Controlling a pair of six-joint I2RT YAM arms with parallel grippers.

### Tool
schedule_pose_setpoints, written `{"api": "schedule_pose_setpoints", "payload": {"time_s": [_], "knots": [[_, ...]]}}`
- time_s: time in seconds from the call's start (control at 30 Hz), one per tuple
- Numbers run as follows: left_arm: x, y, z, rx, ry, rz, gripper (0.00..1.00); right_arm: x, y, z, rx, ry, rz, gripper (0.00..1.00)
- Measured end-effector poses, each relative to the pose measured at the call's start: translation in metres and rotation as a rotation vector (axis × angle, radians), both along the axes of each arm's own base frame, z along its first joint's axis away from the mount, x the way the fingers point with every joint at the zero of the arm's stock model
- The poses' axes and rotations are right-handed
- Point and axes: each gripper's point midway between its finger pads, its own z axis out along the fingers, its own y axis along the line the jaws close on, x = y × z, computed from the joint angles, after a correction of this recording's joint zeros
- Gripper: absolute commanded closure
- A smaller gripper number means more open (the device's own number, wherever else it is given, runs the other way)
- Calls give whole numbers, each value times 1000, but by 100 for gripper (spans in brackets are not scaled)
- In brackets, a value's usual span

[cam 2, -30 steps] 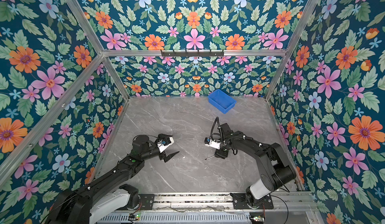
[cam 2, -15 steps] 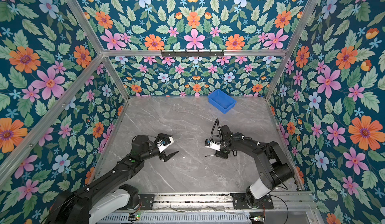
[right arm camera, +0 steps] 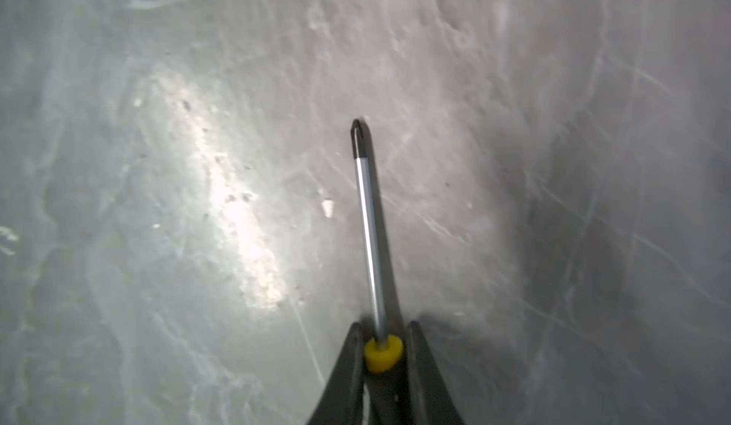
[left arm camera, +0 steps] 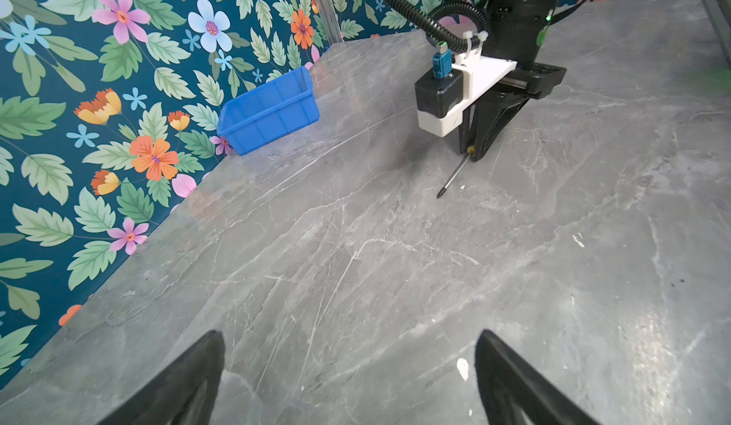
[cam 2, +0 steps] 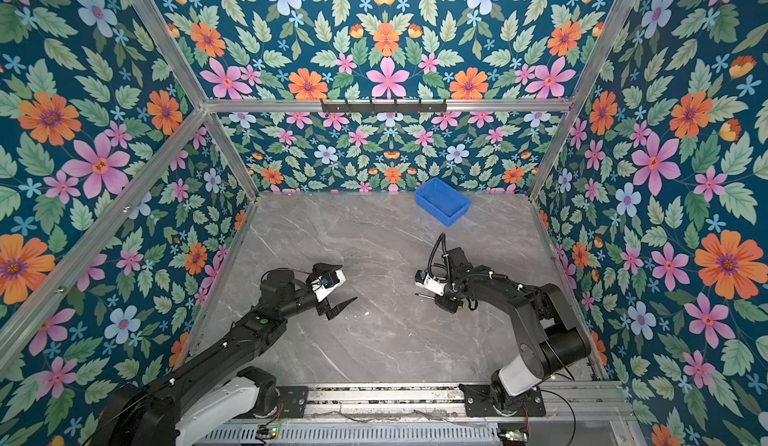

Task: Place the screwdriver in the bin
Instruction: 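Lift the screwdriver off the table with the right gripper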

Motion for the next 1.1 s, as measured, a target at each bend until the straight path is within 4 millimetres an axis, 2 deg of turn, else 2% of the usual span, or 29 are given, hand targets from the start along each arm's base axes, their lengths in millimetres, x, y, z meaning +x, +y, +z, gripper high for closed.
{"api": "schedule_pose_setpoints", "payload": {"time_s": [0.07, 0.37, 0.47, 0.6, 1.1], "knots": [[0, 0, 1, -4, 3, 4, 0, 4, -4, 1, 5, -3, -38, 85], [3, 2, 1, -3, 4, 23, 0, 4, -14, 6, -13, -42, -86, 66], [3, 2, 1, -3, 3, 25, 0, 1, -15, 12, -3, -65, -92, 66], [5, 1, -1, -3, 7, 26, 0, -4, -19, 6, -12, -61, -101, 69], [8, -2, 6, -27, -9, 31, 0, 12, -15, 0, -17, -47, -103, 76]]}}
